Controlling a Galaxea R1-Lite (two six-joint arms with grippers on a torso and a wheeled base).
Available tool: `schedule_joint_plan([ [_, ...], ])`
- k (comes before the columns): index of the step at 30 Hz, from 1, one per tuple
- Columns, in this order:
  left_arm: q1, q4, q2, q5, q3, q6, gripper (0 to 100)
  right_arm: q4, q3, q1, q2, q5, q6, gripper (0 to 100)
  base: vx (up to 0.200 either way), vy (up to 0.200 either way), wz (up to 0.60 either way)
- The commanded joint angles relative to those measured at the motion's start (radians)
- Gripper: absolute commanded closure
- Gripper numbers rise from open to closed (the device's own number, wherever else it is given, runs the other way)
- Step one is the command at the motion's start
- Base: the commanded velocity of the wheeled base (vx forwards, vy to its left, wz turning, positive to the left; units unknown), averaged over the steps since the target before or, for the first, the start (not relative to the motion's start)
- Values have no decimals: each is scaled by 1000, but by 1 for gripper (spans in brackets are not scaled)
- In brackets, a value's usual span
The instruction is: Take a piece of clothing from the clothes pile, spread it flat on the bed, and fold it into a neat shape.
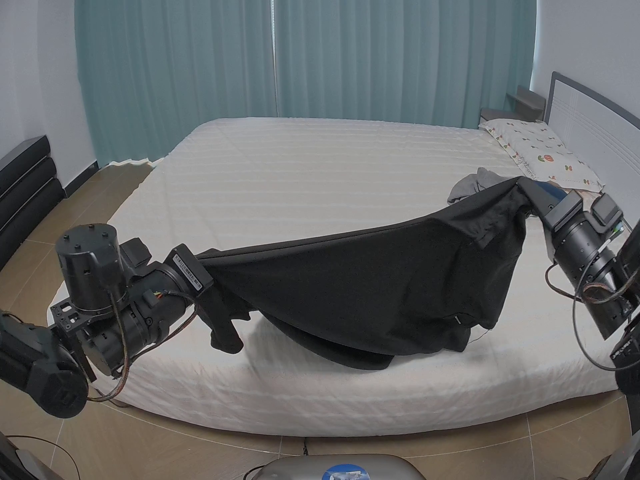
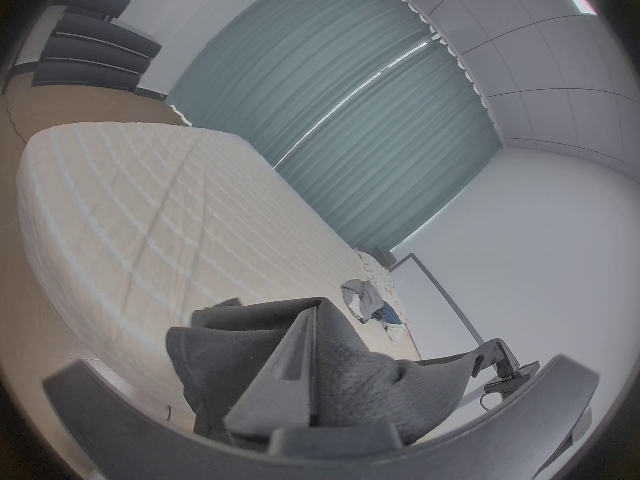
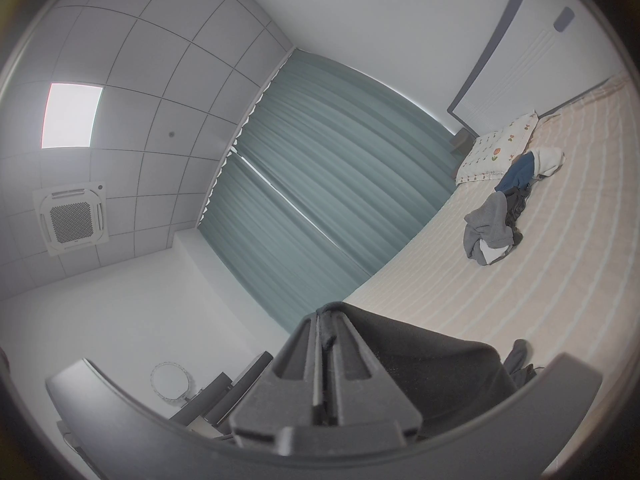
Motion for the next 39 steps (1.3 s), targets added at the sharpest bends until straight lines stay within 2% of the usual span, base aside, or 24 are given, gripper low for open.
schedule_joint_plan([
  [1,-45,82,-199,-9,-6,28,100,228,-112,28,-306,-4,-18,100,0,0,0],
  [4,-47,180,-262,-10,-66,33,100,442,-256,27,-377,-2,-18,100,0,0,0],
  [5,-47,185,-264,-10,-71,33,100,451,-264,27,-378,-2,-18,100,0,0,0],
  [6,-36,220,-270,-10,-121,33,100,567,-360,21,-383,-1,-16,100,0,0,0],
  [8,-27,251,-270,-9,-164,33,100,652,-439,11,-378,-4,-15,100,0,0,0],
  [9,-10,309,-270,-9,-213,33,100,731,-521,-7,-377,-2,-15,100,0,0,0],
  [11,-2,351,-267,-9,-241,33,100,767,-560,-16,-380,1,-15,100,0,0,0],
  [14,22,541,-239,-10,-370,28,100,881,-696,-33,-358,5,-16,100,0,0,0],
  [18,41,645,-176,-12,-463,22,100,964,-784,-81,-285,-6,-15,100,0,0,0],
  [23,47,685,-70,-13,-542,-12,100,999,-836,-174,-169,10,-16,100,0,0,0],
  [29,59,685,77,-32,-603,-33,100,975,-854,-206,-15,8,-10,100,67,0,0],
  [39,106,683,321,-75,-758,-64,100,711,-879,-208,275,-4,-9,100,200,0,0],
])
